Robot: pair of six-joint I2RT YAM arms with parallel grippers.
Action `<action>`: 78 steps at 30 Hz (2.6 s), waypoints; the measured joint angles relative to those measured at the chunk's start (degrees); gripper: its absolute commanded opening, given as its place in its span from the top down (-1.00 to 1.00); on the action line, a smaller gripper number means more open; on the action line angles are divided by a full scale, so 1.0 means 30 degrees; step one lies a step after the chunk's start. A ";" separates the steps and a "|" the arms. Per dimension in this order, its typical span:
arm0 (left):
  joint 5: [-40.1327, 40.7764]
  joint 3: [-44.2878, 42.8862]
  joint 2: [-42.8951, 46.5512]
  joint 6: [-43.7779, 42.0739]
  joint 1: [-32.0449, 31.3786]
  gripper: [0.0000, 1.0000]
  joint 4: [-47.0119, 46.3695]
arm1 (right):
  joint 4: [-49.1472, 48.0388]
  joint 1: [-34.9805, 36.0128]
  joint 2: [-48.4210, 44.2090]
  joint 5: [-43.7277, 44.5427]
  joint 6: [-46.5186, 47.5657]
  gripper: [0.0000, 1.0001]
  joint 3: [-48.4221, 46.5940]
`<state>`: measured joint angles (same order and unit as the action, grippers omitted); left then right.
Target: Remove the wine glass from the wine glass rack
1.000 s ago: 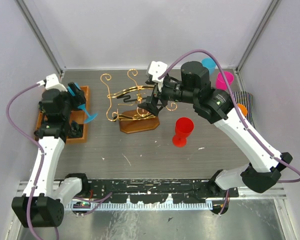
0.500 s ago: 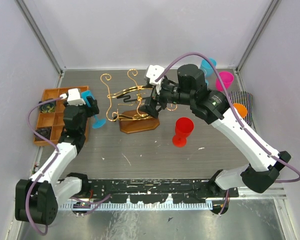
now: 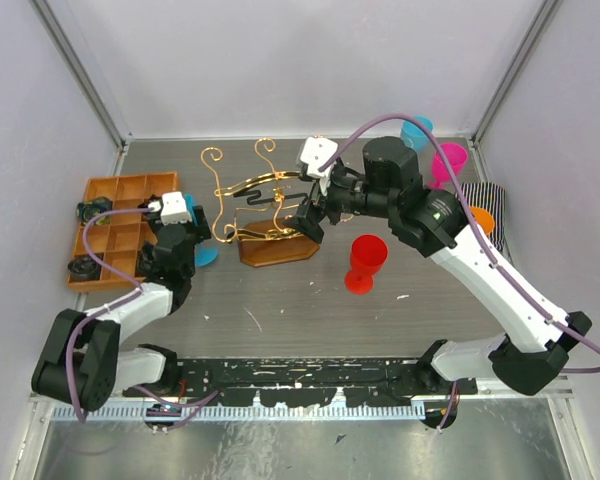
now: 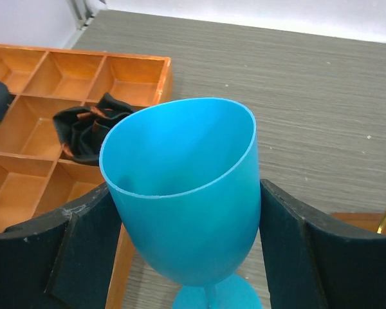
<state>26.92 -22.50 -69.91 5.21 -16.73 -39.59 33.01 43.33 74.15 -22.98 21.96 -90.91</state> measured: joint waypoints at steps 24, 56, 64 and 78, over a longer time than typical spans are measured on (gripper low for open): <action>0.6980 0.0510 -0.7286 -0.6375 -0.2208 -0.91 -1.2247 | -0.0051 -0.0073 0.0393 0.0168 -0.0007 -1.00 0.0022; 0.8786 -0.4029 1.0214 0.1188 -0.5384 -0.96 1.1140 | -0.0226 -0.2871 0.2062 -0.0109 -0.4597 -1.00 -0.1413; 0.7701 -1.1191 0.8036 0.4969 -0.5384 -0.96 2.2476 | 0.0284 -0.3840 0.4065 0.0590 -0.8000 -1.00 -0.3490; 0.2616 -2.3168 -0.0758 0.5282 -0.4750 -0.96 2.9791 | 0.1166 -0.7665 0.5450 0.4204 -1.2014 -1.00 -0.4444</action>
<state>34.76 -92.01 -72.18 21.06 -30.98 49.78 36.51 20.34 90.50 -10.37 -14.09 -104.25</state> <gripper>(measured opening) 0.979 0.999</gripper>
